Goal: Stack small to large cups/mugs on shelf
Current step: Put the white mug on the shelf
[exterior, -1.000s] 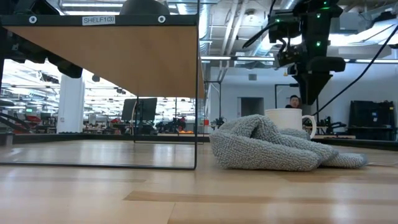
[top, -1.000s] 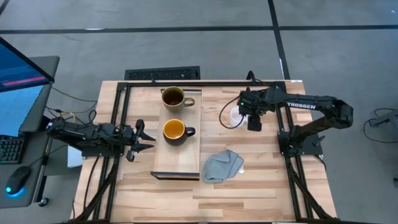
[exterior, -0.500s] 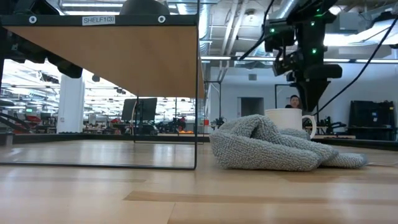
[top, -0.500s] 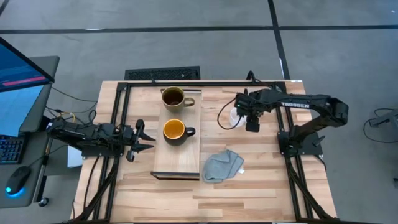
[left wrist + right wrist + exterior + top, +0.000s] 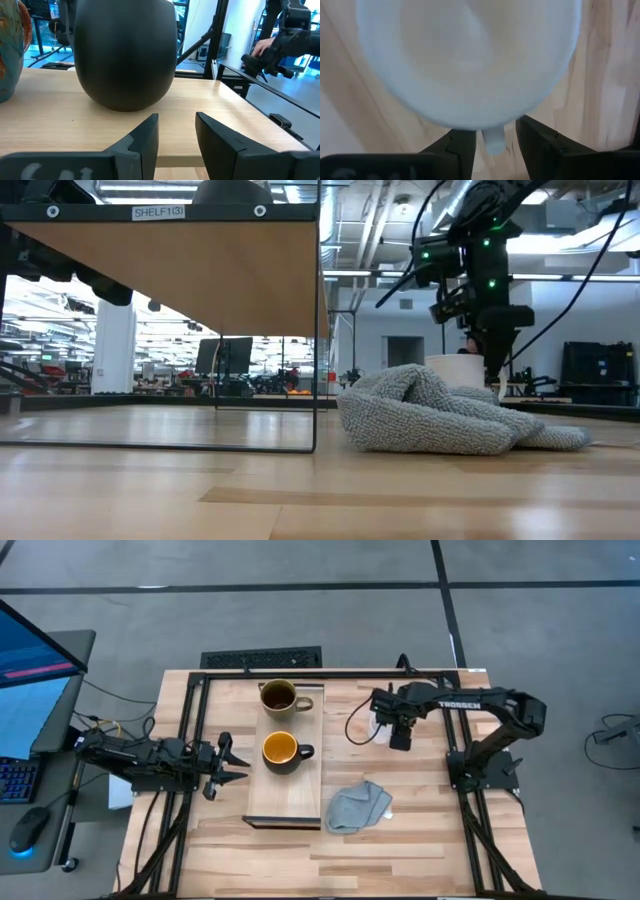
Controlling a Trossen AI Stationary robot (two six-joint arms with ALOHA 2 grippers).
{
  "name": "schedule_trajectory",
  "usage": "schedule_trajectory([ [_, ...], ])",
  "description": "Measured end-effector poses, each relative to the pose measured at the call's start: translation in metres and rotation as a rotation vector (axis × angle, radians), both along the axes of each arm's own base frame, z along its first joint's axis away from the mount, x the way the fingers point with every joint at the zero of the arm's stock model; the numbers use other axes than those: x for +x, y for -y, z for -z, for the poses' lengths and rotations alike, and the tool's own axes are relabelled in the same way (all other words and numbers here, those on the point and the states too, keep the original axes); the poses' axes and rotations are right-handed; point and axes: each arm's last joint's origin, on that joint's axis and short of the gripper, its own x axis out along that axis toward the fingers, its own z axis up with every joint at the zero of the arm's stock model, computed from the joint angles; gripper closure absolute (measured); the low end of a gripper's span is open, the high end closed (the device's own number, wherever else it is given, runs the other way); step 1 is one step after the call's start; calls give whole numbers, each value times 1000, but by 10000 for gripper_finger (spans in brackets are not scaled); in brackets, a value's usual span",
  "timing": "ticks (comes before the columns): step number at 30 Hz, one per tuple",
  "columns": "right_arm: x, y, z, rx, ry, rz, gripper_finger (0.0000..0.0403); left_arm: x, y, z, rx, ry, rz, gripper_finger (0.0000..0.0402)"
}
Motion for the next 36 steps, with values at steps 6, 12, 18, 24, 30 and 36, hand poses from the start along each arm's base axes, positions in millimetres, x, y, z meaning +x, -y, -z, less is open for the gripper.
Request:
schedule_trajectory([
  [6,-2,5,-1,-3,8,22,283,0,0,0,0,0,1,282],
  [12,-3,7,-1,-4,10,30,329,0,0,0,2,0,1,282],
  [18,-3,7,-1,-2,12,29,352,0,0,0,13,2,2,282],
  [24,-3,6,-1,-1,14,42,346,0,0,0,19,2,1,282],
  [30,-3,6,-1,0,12,43,346,0,0,0,19,2,1,282],
  [36,-5,5,-1,21,-8,42,338,0,0,0,20,2,1,282],
])
